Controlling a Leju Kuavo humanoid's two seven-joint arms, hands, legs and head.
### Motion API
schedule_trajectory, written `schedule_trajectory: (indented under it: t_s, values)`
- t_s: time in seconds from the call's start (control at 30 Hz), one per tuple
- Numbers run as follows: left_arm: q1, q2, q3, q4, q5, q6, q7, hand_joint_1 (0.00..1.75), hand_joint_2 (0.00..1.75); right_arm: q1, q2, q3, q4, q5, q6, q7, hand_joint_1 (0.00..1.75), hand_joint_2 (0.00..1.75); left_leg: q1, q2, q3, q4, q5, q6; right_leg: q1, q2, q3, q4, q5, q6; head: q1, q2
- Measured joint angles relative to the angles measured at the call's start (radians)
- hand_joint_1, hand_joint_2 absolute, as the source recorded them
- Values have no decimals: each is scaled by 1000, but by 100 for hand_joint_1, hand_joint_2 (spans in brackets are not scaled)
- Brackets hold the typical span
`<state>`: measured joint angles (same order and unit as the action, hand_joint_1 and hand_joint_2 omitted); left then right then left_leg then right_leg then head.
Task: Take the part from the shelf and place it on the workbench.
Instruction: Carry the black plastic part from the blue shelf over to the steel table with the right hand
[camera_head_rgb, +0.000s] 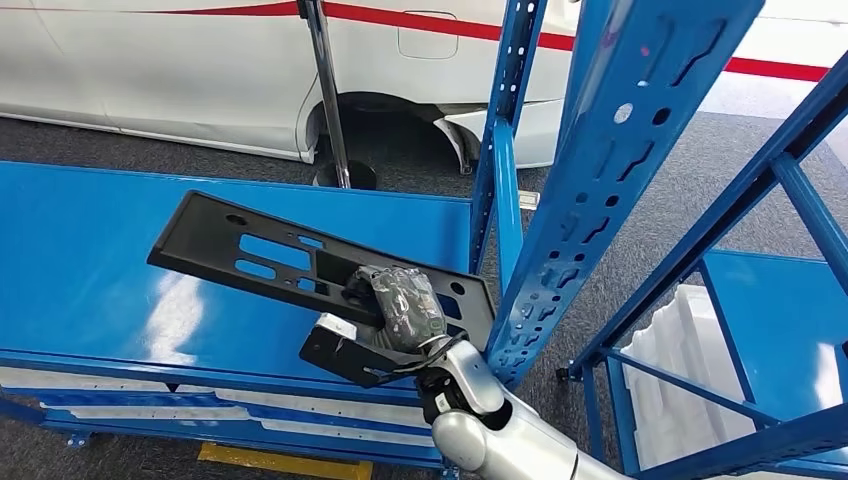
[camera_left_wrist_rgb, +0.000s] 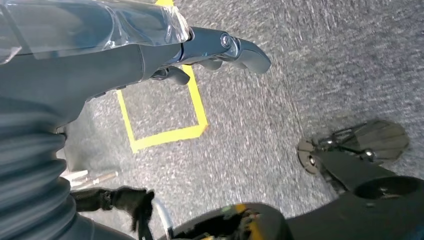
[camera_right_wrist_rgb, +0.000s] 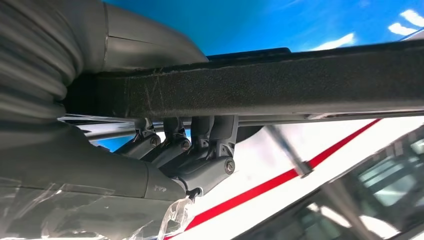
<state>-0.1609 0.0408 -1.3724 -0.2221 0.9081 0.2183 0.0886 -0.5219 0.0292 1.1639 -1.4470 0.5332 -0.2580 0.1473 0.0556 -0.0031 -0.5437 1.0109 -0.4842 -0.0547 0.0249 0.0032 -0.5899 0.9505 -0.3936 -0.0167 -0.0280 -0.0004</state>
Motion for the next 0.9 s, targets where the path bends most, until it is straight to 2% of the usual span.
schedule_trajectory:
  t_s: [0.03, 0.1, 0.17, 0.23, 0.3, 0.33, 0.37, 0.4, 0.43, 0.5, 0.53, 0.57, 0.63, 0.67, 0.7, 0.73, 0.9]
  values:
    - [-1, -2, 2, 0, -1, 0, 0, 0, 175, -2, -3, -6, 1, 7, -1, 4, 175, 175, 3, 1, 6, -11, 3, 4, 2, 2, -14, 26, -9, 8, 1, 0]
    - [0, -4, 5, 0, -3, 0, -1, 0, 175, -3, -9, -16, 4, 26, -6, 10, 175, 175, 6, 3, -1, 2, 5, 21, 5, 3, -28, 57, -21, 19, 7, 0]
    - [1, -6, 6, 1, -10, 1, -1, 0, 175, -3, -13, -19, 7, 52, -11, 11, 175, 175, 9, 8, -5, 5, 10, 29, 5, 2, -40, 81, -39, 30, 11, 0]
    - [1, -6, 7, 1, -16, 3, 0, 0, 175, -2, -16, -20, 8, 82, -17, 12, 175, 175, 11, 12, -12, 4, 17, 37, -4, 1, -75, 166, -97, 43, 15, 0]
    - [1, -5, 8, 1, -19, 4, 2, 0, 175, -2, -17, -20, 8, 111, -26, 10, 175, 175, 9, 13, -20, 2, 22, 37, -15, -2, -131, 299, -165, 51, 17, 0]
    - [2, -5, 8, 1, -20, 5, 4, 0, 175, -2, -17, -20, 8, 125, -29, 7, 175, 175, 8, 13, -22, 2, 23, 36, -16, -2, -150, 345, -182, 50, 17, 0]
    - [2, -5, 9, 1, -22, 6, 4, 0, 175, -1, -17, -20, 8, 139, -33, 3, 175, 175, 5, 14, -23, 2, 24, 36, -16, -2, -153, 358, -179, 46, 17, 0]
    - [3, -5, 9, 1, -25, 8, 4, 0, 175, -1, -17, -20, 7, 154, -36, -1, 175, 175, 1, 13, -22, 1, 24, 36, -14, -2, -137, 331, -158, 37, 17, 0]
    - [3, -5, 9, 1, -29, 11, 5, 0, 175, -1, -17, -20, 4, 170, -39, -6, 175, 175, -3, 12, -18, -3, 24, 36, -8, -1, -106, 271, -124, 21, 17, 0]
    - [2, -9, 9, 1, -33, 20, 5, 0, 175, -1, -16, -19, -10, 203, -47, -16, 175, 175, -11, 11, -8, -16, 27, 38, 15, 2, -31, 119, -52, -20, 16, 0]
    - [1, -11, 9, 1, -34, 23, 5, 0, 175, -1, -14, -18, -20, 219, -55, -21, 175, 175, -17, 10, -4, -22, 28, 50, 22, 3, -4, 58, -32, -29, 15, 0]
    - [-1, -13, 9, 1, -34, 27, 5, 0, 175, -1, -11, -16, -30, 234, -62, -25, 175, 175, -22, 10, -3, -26, 28, 67, 24, 4, 11, 21, -21, -9, 13, 0]
    - [-5, -13, 10, 1, -33, 31, 5, 0, 175, 1, -6, -12, -46, 257, -72, -31, 175, 175, -35, 10, -3, -31, 29, 97, 16, 4, 18, -2, -23, 30, 12, 0]
    - [-5, -13, 10, 1, -33, 33, 5, 0, 175, 2, -5, -10, -52, 264, -73, -33, 175, 175, -38, 10, -2, -34, 30, 99, 14, 5, 17, -1, -24, 41, 11, 0]
    - [-5, -13, 10, 1, -33, 34, 5, 0, 175, 3, -5, -9, -59, 269, -74, -34, 175, 175, -40, 10, -2, -38, 32, 94, 14, 4, 17, -1, -26, 30, 11, 0]
    - [-5, -13, 10, 1, -33, 35, 5, 0, 175, 3, -5, -8, -65, 272, -74, -35, 175, 175, -41, 10, -1, -41, 34, 91, 14, 4, 16, -1, -26, 25, 11, 0]
    - [-8, -14, 11, 1, -33, 35, 5, 0, 175, -1, -6, -4, -83, 305, -71, -37, 175, 175, -40, 10, -1, -46, 38, 82, 13, 4, 14, 0, -26, 20, 11, 0]
